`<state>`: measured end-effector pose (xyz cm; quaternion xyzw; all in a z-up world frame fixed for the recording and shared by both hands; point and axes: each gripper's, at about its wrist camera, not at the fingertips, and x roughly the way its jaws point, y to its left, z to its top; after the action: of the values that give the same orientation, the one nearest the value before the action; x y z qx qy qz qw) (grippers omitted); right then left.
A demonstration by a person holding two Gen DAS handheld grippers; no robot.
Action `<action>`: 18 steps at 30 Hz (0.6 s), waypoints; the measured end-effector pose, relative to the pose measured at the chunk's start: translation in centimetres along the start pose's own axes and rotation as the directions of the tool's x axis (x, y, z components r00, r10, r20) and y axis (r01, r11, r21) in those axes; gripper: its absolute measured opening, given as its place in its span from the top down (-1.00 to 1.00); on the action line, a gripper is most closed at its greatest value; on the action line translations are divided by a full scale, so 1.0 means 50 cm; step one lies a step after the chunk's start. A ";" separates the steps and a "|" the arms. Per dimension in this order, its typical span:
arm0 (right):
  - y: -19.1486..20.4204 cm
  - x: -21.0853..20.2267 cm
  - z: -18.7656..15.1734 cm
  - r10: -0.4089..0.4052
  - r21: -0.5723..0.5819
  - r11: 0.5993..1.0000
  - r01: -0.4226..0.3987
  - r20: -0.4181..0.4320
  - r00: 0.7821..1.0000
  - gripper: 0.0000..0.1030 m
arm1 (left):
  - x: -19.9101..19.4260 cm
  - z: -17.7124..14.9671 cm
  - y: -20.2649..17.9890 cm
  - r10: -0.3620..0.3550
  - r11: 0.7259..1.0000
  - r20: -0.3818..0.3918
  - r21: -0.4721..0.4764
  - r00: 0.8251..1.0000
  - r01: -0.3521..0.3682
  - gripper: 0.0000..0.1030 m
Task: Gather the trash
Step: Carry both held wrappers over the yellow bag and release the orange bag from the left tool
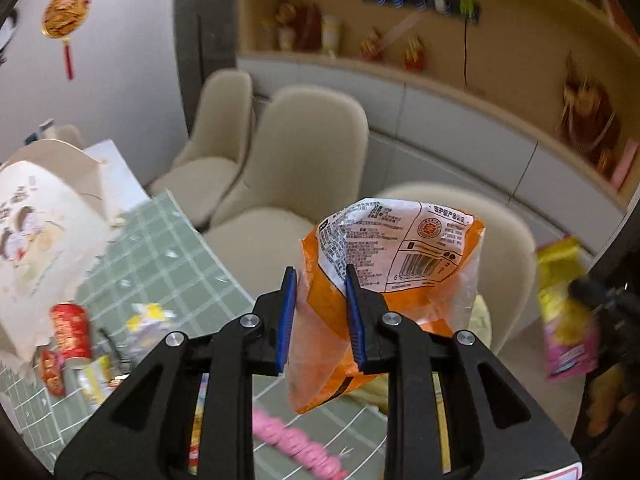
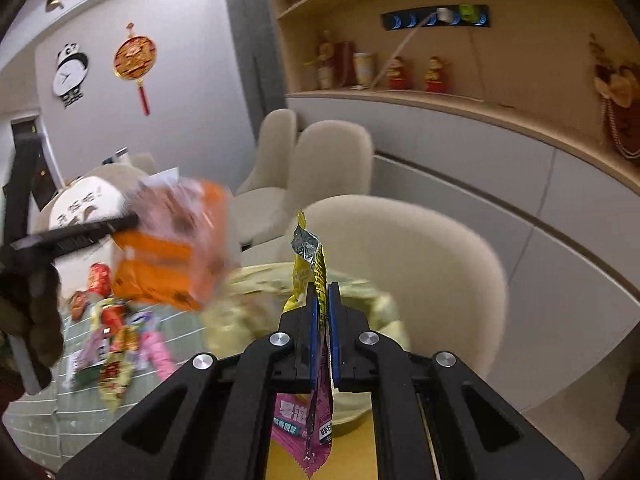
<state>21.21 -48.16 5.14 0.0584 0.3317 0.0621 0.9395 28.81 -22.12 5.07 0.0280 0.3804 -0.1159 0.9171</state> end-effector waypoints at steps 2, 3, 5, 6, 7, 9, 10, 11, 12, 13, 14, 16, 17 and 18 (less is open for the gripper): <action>-0.036 0.018 0.003 -0.007 0.028 1.000 0.007 -0.006 1.000 0.87 | 0.067 0.001 -0.031 0.011 1.000 -0.056 0.006 0.998 -0.011 0.56; -0.051 0.026 0.004 -0.006 0.039 0.999 0.007 -0.007 1.000 0.87 | 0.092 -0.002 -0.044 0.008 1.000 -0.077 0.007 0.997 -0.007 0.56; -0.076 0.041 0.005 -0.007 0.049 0.999 0.008 -0.009 1.000 0.87 | 0.141 -0.013 -0.070 -0.008 1.000 -0.120 0.023 0.993 0.011 0.56; -0.087 0.051 0.006 -0.009 0.053 0.999 0.010 -0.016 1.000 0.87 | 0.168 -0.018 -0.085 -0.008 0.999 -0.147 0.039 0.989 0.014 0.56; -0.095 0.061 0.006 -0.010 0.056 0.998 0.011 -0.024 1.000 0.87 | 0.184 -0.023 -0.097 -0.008 0.999 -0.171 0.050 0.985 0.017 0.56; -0.114 0.083 0.007 -0.007 0.064 0.998 0.010 -0.042 0.999 0.87 | 0.229 -0.043 -0.121 0.004 0.998 -0.250 0.067 0.968 0.013 0.56; -0.121 0.089 0.008 -0.007 0.065 0.998 0.010 -0.047 0.999 0.87 | 0.243 -0.050 -0.131 0.007 0.997 -0.273 0.072 0.962 0.014 0.56; -0.126 0.098 0.008 -0.007 0.065 0.998 0.011 -0.054 0.999 0.87 | 0.254 -0.054 -0.143 0.003 0.997 -0.296 0.078 0.955 0.022 0.56; -0.136 0.107 0.009 -0.005 0.067 0.998 0.009 -0.060 0.998 0.87 | 0.262 -0.059 -0.151 -0.009 0.996 -0.322 0.077 0.947 0.035 0.56; -0.142 0.115 0.009 -0.001 0.072 0.997 0.006 -0.067 0.998 0.87 | 0.269 -0.065 -0.159 -0.026 0.996 -0.350 0.067 0.936 0.052 0.56; -0.152 0.128 0.010 0.006 0.081 0.997 0.000 -0.076 0.997 0.87 | 0.278 -0.070 -0.171 -0.045 0.996 -0.380 0.050 0.924 0.070 0.56; -0.160 0.148 0.009 0.018 0.093 0.996 -0.009 -0.089 0.996 0.87 | 0.292 -0.083 -0.183 -0.066 0.996 -0.419 0.033 0.906 0.088 0.56; -0.161 0.157 0.010 0.023 0.097 0.995 -0.014 -0.094 0.995 0.87 | 0.299 -0.089 -0.187 -0.074 0.995 -0.433 0.029 0.899 0.096 0.56; -0.162 0.167 0.011 0.031 0.098 0.995 -0.021 -0.099 0.995 0.87 | 0.306 -0.093 -0.190 -0.079 0.995 -0.439 0.026 0.895 0.101 0.55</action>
<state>28.61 -54.90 -0.81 0.1052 0.3803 0.0609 0.9169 33.83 -33.60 -8.64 0.0578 0.5747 -0.1582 0.8009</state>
